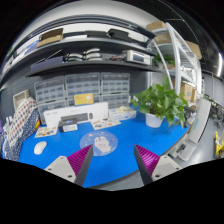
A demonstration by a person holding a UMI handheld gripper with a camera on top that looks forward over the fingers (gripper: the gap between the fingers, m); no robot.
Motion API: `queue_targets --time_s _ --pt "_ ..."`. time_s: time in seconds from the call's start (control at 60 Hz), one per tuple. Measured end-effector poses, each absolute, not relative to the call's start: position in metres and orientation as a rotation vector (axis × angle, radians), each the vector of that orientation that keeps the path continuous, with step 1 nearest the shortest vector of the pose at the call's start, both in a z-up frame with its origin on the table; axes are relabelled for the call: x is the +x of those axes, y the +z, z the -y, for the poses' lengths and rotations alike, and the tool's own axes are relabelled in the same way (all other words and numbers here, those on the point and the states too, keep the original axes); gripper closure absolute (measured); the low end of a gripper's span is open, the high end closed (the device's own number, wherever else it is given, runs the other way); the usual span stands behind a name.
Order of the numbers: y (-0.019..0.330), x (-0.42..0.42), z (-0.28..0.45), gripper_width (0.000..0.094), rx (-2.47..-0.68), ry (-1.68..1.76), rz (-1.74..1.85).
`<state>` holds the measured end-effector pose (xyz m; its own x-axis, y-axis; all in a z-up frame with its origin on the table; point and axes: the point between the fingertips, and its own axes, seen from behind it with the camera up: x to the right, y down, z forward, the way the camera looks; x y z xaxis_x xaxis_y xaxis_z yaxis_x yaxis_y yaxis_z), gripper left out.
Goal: Arrange mouse
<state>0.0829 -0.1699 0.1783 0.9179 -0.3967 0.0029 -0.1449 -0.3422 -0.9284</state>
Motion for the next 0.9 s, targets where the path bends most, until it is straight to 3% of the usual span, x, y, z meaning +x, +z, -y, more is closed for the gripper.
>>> queue_targets --time_s 0.417,0.683,0.9 --pt "0.042 -0.132 0.13 0.0104 -2.162 0.002 -0.089" --pt "0.015 -0.248 0.041 0.0091 -2.209 0.104 0.057" --pt "0.003 -0.281 -0.032 0.0101 -2.236 0.086 0.057"
